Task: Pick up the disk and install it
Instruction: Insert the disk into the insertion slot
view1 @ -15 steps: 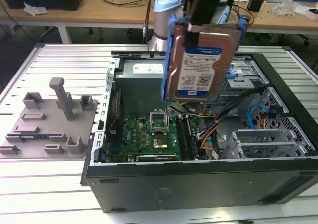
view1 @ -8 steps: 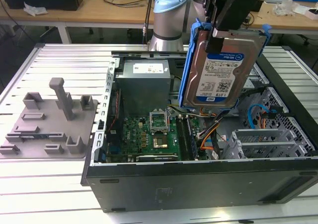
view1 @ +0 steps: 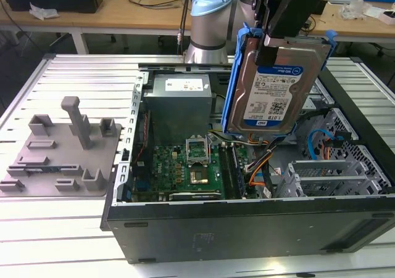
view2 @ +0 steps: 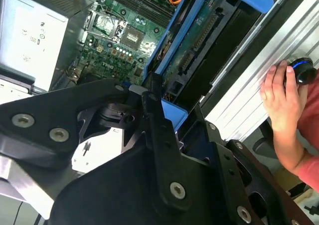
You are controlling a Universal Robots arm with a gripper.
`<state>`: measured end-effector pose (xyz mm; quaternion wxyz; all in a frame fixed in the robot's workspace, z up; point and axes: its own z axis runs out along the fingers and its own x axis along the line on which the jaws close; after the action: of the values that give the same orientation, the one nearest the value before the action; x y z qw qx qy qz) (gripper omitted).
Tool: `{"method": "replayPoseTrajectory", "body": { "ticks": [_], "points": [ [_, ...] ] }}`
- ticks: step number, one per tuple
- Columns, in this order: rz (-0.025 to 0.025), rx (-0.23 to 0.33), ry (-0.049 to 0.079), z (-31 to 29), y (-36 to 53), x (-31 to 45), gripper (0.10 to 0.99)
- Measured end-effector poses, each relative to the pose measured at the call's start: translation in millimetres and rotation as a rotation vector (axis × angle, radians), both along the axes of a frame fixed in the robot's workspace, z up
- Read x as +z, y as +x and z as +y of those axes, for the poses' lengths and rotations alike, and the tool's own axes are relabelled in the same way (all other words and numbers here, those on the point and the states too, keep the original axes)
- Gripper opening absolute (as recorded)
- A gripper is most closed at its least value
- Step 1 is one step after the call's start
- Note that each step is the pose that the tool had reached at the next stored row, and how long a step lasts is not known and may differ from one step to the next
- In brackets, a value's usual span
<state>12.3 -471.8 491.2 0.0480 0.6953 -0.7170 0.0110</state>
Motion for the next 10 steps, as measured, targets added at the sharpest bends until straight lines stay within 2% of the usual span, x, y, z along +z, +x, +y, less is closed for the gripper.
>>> {"method": "replayPoseTrajectory", "body": {
  "ticks": [10],
  "points": [
    [-0.0008, 0.000, 0.000, 0.0, 0.0, 0.0, 0.369]
  ]
}}
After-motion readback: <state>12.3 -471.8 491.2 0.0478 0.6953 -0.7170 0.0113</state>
